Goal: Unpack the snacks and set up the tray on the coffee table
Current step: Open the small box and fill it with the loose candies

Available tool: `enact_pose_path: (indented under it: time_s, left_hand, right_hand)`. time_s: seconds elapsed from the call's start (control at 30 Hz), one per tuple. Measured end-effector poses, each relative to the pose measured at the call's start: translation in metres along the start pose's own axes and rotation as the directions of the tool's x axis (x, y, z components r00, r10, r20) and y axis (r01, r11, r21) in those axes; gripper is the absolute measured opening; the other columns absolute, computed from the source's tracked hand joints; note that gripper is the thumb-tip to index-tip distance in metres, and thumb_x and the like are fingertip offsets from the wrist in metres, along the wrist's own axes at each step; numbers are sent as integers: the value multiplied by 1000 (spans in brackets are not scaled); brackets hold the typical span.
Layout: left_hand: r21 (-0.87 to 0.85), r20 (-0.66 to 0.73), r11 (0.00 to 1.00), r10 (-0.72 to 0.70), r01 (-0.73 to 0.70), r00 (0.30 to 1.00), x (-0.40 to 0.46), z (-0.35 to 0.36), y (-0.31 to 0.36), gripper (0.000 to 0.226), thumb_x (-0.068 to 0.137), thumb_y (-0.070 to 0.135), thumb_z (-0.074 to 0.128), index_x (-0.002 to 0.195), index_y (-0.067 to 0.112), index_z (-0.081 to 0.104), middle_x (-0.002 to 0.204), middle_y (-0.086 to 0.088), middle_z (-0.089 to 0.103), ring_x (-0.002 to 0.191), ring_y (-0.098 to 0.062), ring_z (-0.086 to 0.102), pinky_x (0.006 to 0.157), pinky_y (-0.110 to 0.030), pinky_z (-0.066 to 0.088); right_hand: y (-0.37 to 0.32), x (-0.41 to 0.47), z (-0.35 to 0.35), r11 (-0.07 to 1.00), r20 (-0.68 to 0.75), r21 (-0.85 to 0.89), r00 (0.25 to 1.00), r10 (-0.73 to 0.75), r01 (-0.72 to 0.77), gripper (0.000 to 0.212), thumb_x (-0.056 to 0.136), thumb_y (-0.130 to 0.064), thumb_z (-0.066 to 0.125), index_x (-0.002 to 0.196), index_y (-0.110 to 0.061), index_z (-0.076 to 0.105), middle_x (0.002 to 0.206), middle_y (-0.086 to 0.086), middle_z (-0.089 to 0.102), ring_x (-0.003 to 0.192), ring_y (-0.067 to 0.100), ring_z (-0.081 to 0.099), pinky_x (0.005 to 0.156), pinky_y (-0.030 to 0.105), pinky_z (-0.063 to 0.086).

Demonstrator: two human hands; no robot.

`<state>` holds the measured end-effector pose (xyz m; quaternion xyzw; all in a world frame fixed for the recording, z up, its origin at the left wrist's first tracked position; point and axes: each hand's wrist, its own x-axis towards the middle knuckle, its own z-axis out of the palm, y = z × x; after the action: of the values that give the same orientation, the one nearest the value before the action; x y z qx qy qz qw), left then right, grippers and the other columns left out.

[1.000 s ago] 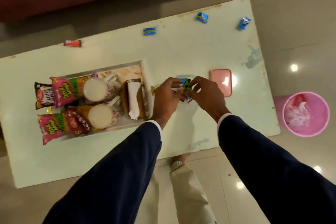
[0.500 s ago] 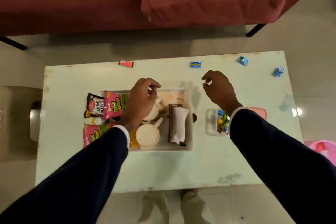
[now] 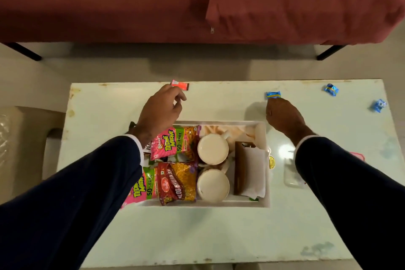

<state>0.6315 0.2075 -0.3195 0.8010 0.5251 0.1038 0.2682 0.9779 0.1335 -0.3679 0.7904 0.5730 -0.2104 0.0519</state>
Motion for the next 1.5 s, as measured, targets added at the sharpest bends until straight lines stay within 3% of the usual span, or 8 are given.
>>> enact_pose_path:
  time_s: [0.17,0.33,0.5,0.7,0.93,1.17,1.33,1.5]
  left_hand:
    - [201,-8,980,11,-9,1000,23,7,-22,33,91,17,72,122,18,64,126,-9,61,111,-30,62,93,-48,54]
    - [277,81,960,-59,34,995,52,15,-31,62,90,18,75,147,21,51,153,-9,51,140,-36,47,113,-59,38]
    - [377,115,926,-41,-5,992,64,25,-35,55,93,23,72,144,21,53,142,-10,61,129,-36,58,108,-54,41]
    - [452,128,890,1,-59,992,68,37,-26,39,98,27,63,134,14,57,130,-12,65,115,-34,63,104,-50,45]
    - [429,150,904,-62,-8,987,76,35,4,27,93,21,65,115,5,67,112,-16,73,98,-35,68,93,-42,54]
    - [-158,-21,953,-263,257,964,61,31,83,20,95,23,67,99,4,74,91,-19,76,89,-36,73,80,-43,56]
    - [-622,138,706,-327,338,935,-15,74,209,13,87,1,73,91,13,71,86,0,77,73,-4,73,68,-18,55]
    - [-646,375,538,-394,542,839,-80,160,296,18,88,4,77,83,19,69,87,-10,77,82,-20,70,67,-26,50]
  right_hand:
    - [3,0,-12,990,-276,142,960,55,-16,36,81,1,66,115,-8,57,118,17,54,105,37,52,83,45,51]
    - [10,14,-3,999,-49,32,999,-6,7,55,91,-7,66,143,-17,50,143,14,44,122,41,46,94,52,51]
    - [13,0,17,998,-202,24,978,-44,49,25,92,-4,62,116,-10,63,117,17,53,106,39,52,74,45,54]
    - [35,-19,18,984,-140,176,989,39,-13,10,89,-6,67,100,-5,66,102,17,59,89,38,61,70,33,43]
    - [51,-59,-5,747,-99,661,979,178,-69,9,95,-14,66,100,-21,70,95,-7,71,72,6,67,62,11,51]
    - [103,-108,-32,493,7,856,958,288,-155,19,102,-14,52,97,-2,66,77,2,65,58,13,52,58,24,45]
    - [149,-153,-50,303,134,927,949,285,-222,9,97,-1,61,103,3,65,81,12,71,59,10,68,58,19,55]
    - [174,-196,-31,227,297,900,905,304,-372,11,93,5,63,102,1,58,103,20,66,79,32,76,70,31,64]
